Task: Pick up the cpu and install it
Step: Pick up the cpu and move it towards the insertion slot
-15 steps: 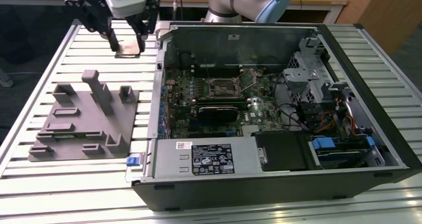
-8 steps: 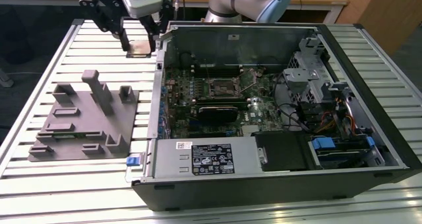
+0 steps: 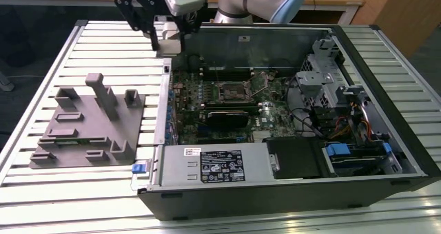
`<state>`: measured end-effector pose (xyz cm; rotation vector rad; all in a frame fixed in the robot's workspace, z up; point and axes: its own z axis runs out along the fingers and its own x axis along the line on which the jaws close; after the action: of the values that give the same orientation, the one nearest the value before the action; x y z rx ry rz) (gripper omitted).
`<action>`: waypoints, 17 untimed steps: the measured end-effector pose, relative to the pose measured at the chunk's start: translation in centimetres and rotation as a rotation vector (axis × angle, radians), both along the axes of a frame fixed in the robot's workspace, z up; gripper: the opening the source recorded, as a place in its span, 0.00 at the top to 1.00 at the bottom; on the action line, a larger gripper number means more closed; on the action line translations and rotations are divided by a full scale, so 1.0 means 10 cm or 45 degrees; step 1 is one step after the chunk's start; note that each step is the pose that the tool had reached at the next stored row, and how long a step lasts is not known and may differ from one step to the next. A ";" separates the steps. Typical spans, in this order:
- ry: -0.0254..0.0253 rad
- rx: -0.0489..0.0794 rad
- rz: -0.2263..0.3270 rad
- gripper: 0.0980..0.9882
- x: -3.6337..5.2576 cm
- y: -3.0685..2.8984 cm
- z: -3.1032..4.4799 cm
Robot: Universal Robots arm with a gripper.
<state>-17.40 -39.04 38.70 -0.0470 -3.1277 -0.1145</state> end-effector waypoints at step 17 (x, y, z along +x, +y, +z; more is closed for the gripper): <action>-0.0011 0.000 -0.021 0.51 0.410 0.099 -0.044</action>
<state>-13.30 -38.05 38.26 -0.0727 -3.1287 -0.1147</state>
